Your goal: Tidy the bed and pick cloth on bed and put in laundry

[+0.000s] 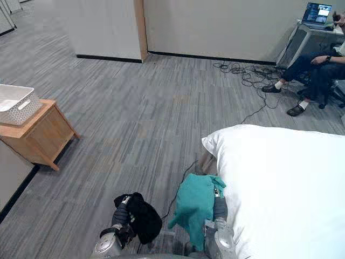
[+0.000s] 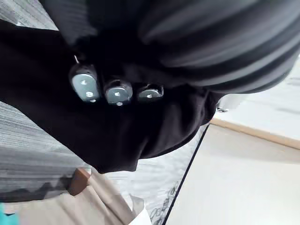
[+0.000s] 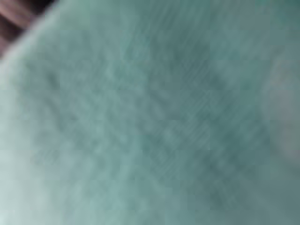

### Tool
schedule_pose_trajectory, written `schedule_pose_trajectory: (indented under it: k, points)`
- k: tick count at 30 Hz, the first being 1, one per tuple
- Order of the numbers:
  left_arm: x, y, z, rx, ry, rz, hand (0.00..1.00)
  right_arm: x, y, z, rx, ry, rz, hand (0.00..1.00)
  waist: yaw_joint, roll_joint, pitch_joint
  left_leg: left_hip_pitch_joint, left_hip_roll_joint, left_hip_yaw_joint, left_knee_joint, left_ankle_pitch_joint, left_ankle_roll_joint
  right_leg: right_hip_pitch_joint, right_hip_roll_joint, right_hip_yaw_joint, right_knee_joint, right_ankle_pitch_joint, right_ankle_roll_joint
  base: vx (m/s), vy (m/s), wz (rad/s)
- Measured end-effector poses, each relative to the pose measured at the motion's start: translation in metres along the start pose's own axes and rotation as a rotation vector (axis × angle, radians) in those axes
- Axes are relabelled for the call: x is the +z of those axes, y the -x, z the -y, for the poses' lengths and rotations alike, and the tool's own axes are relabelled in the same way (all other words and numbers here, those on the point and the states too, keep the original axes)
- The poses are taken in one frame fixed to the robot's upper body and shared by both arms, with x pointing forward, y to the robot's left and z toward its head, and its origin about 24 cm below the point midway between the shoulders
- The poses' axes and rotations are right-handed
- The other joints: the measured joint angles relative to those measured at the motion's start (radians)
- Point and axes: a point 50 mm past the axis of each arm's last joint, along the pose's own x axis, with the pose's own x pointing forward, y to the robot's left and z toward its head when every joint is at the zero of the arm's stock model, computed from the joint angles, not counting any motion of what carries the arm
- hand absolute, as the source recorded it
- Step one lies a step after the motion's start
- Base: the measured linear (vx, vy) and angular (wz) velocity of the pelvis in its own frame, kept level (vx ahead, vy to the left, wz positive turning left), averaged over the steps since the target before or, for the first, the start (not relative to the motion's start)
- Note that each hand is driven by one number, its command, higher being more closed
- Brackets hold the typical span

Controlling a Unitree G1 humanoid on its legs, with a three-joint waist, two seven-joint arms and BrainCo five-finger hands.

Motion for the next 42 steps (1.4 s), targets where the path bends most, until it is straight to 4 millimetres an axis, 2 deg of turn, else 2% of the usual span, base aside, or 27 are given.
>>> schedule_pose_trajectory:
  k: [6,11,14,16,17,19,20,21,22,23,25,27,29,30,31,32,33,34,35,36,37,38,39,40,41,42]
  points:
    - [0.000,0.000,-0.002,0.007,0.001,0.001,1.00,-0.002,0.000,0.002,-0.006,0.003,-0.010,1.00,0.000,-0.007,0.000,0.000,0.001,0.001,0.000,0.000,0.000,0.000,0.001,0.004,-0.004,0.000,0.000,0.00,0.000,0.00]
    - [-0.006,-0.001,-0.020,0.060,-0.028,-0.034,1.00,-0.029,0.005,0.022,-0.013,0.025,-0.140,1.00,0.002,-0.014,-0.003,-0.031,0.005,-0.007,0.014,-0.005,-0.006,-0.023,0.006,0.007,-0.005,-0.001,-0.001,0.00,-0.003,0.01]
    - [-0.006,-0.003,-0.028,0.079,-0.037,-0.039,1.00,-0.037,0.008,0.032,0.001,0.043,-0.188,1.00,0.002,-0.013,-0.002,-0.047,0.008,-0.022,0.036,-0.014,-0.017,-0.033,0.014,0.001,-0.004,-0.003,-0.004,0.02,-0.037,0.10]
    - [-0.001,-0.005,-0.033,0.091,-0.054,-0.028,1.00,-0.038,0.008,0.035,0.023,0.036,-0.194,1.00,0.002,-0.013,-0.002,-0.071,0.021,-0.027,0.080,-0.043,-0.032,-0.034,0.018,-0.006,-0.001,-0.018,-0.013,-0.01,-0.039,0.11]
    - [0.002,-0.007,-0.034,0.086,-0.083,-0.018,1.00,-0.035,0.007,0.036,0.054,0.044,-0.193,1.00,0.000,-0.005,0.004,-0.105,0.038,-0.035,0.144,-0.084,-0.048,-0.037,0.025,-0.023,0.023,-0.041,-0.022,-0.02,-0.072,0.15]
    - [0.004,-0.008,-0.032,0.078,-0.108,-0.010,1.00,-0.031,0.006,0.039,0.085,0.061,-0.187,1.00,0.001,0.021,0.020,-0.129,0.072,-0.043,0.233,-0.148,-0.107,-0.041,0.051,-0.039,0.080,-0.082,-0.036,0.02,-0.109,0.15]
    - [0.007,-0.009,-0.033,0.079,-0.121,0.011,1.00,-0.027,0.004,0.039,0.103,0.070,-0.176,1.00,0.005,0.021,0.030,-0.157,0.104,-0.041,0.351,-0.176,-0.152,-0.052,0.053,-0.051,0.149,-0.138,-0.060,0.05,-0.072,0.23]
    - [0.011,-0.010,-0.035,0.083,-0.128,0.023,1.00,-0.025,0.004,0.039,0.110,0.072,-0.170,1.00,0.001,0.023,0.040,-0.182,0.116,-0.040,0.422,-0.176,-0.155,-0.048,0.056,-0.058,0.165,-0.154,-0.063,0.02,-0.111,0.28]
    - [0.015,-0.012,-0.034,0.088,-0.115,0.045,1.00,-0.021,0.002,0.041,0.117,0.080,-0.156,1.00,0.006,0.021,0.065,-0.281,0.151,-0.024,0.648,-0.118,-0.157,-0.037,0.059,-0.055,0.188,-0.178,-0.078,0.06,-0.108,0.11]
    - [0.016,-0.011,-0.035,0.096,-0.107,0.050,1.00,-0.018,0.000,0.040,0.125,0.084,-0.148,1.00,0.017,0.013,0.087,-0.315,0.158,-0.013,0.713,-0.115,-0.154,-0.009,0.047,-0.054,0.190,-0.187,-0.080,0.05,-0.115,-0.02]
    - [0.016,-0.011,-0.034,0.091,-0.105,0.052,1.00,-0.015,-0.002,0.041,0.131,0.088,-0.134,1.00,0.020,0.015,0.113,-0.322,0.155,0.015,0.665,-0.139,-0.133,0.022,0.034,-0.058,0.195,-0.210,-0.086,0.12,-0.059,0.07]
    - [0.020,-0.009,-0.030,0.080,-0.095,0.080,1.00,-0.009,-0.002,0.044,0.120,0.106,-0.113,1.00,0.018,0.037,0.124,-0.319,0.146,0.053,0.496,-0.130,-0.138,0.045,0.025,-0.060,0.192,-0.227,-0.085,0.19,0.014,0.15]
    - [0.023,-0.005,-0.026,0.068,-0.083,0.114,1.00,-0.005,-0.002,0.046,0.127,0.136,-0.101,1.00,0.022,0.052,0.130,-0.331,0.131,0.086,0.334,-0.078,-0.141,0.064,0.012,-0.065,0.194,-0.253,-0.073,0.20,0.090,0.06]
    - [0.021,-0.003,-0.024,0.063,-0.088,0.115,1.00,-0.006,0.001,0.047,0.132,0.156,-0.109,1.00,0.034,0.064,0.129,-0.336,0.136,0.107,0.280,-0.034,-0.130,0.075,0.012,-0.065,0.211,-0.286,-0.058,0.21,0.112,-0.05]
    - [0.020,-0.002,-0.024,0.066,-0.085,0.112,1.00,-0.006,0.001,0.048,0.134,0.164,-0.113,1.00,0.034,0.068,0.126,-0.331,0.141,0.115,0.276,-0.032,-0.128,0.077,0.013,-0.064,0.225,-0.306,-0.052,0.29,0.169,-0.16]
    - [0.017,0.000,-0.024,0.069,-0.080,0.101,1.00,-0.007,0.003,0.048,0.145,0.177,-0.121,1.00,0.047,0.074,0.120,-0.326,0.141,0.116,0.280,-0.043,-0.111,0.078,0.013,-0.054,0.273,-0.352,-0.043,0.40,0.240,-0.29]
    - [0.013,0.001,-0.025,0.075,-0.080,0.076,1.00,-0.012,0.005,0.046,0.154,0.182,-0.143,1.00,0.063,0.057,0.103,-0.318,0.129,0.121,0.300,-0.024,-0.054,0.073,-0.011,-0.036,0.335,-0.414,-0.025,0.34,0.206,-0.33]
    - [0.012,0.002,-0.027,0.082,-0.081,0.068,1.00,-0.013,0.005,0.044,0.166,0.184,-0.154,1.00,0.066,0.046,0.086,-0.311,0.112,0.135,0.299,-0.027,-0.049,0.062,-0.030,-0.031,0.369,-0.440,-0.012,0.47,0.190,-0.40]
    - [0.008,0.005,-0.030,0.093,-0.079,0.052,1.00,-0.013,0.003,0.036,0.206,0.186,-0.155,1.00,0.073,0.004,0.064,-0.312,0.082,0.167,0.295,-0.039,-0.025,-0.037,-0.074,-0.013,0.638,-0.486,0.089,0.41,0.098,-0.18]
    - [0.010,0.004,-0.034,0.094,-0.097,0.047,1.00,-0.012,0.001,0.027,0.228,0.173,-0.145,1.00,0.056,-0.030,0.061,-0.294,0.046,0.170,0.296,-0.060,0.007,-0.140,-0.103,0.008,0.920,-0.426,0.232,0.50,0.113,-0.05]
    - [0.011,0.004,-0.035,0.095,-0.102,0.047,1.00,-0.012,0.000,0.024,0.235,0.169,-0.143,1.00,0.053,-0.038,0.060,-0.285,0.034,0.167,0.295,-0.068,0.018,-0.163,-0.113,0.007,0.990,-0.380,0.238,0.44,0.075,0.11]
    - [0.010,0.003,-0.032,0.084,-0.106,0.046,1.00,-0.014,0.000,0.021,0.246,0.178,-0.147,1.00,0.056,-0.047,0.065,-0.244,0.016,0.161,0.283,-0.088,0.035,-0.203,-0.139,-0.010,1.109,-0.324,0.225,0.47,0.053,0.13]
    - [0.010,0.002,-0.028,0.082,-0.103,0.046,1.00,-0.014,0.000,0.021,0.249,0.195,-0.149,1.00,0.057,-0.033,0.081,-0.183,0.011,0.139,0.269,-0.112,0.040,-0.225,-0.165,-0.072,1.186,-0.345,0.163,0.47,0.038,0.15]
    - [0.010,0.002,-0.027,0.086,-0.100,0.048,1.00,-0.014,0.000,0.021,0.248,0.197,-0.149,1.00,0.055,-0.023,0.090,-0.157,0.014,0.124,0.264,-0.123,0.041,-0.228,-0.170,-0.104,1.193,-0.361,0.115,0.44,0.010,0.34]
    - [0.010,0.001,-0.023,0.082,-0.099,0.051,1.00,-0.015,0.002,0.022,0.244,0.196,-0.153,1.00,0.053,-0.001,0.101,-0.103,0.029,0.094,0.247,-0.139,0.040,-0.250,-0.169,-0.162,1.157,-0.392,0.061,0.42,-0.031,0.58]
    - [0.014,-0.001,-0.020,0.075,-0.110,0.062,1.00,-0.018,0.005,0.024,0.239,0.193,-0.164,1.00,0.052,0.025,0.106,-0.068,0.052,0.057,0.235,-0.154,0.027,-0.297,-0.156,-0.205,1.034,-0.414,0.032,0.42,-0.050,0.71]
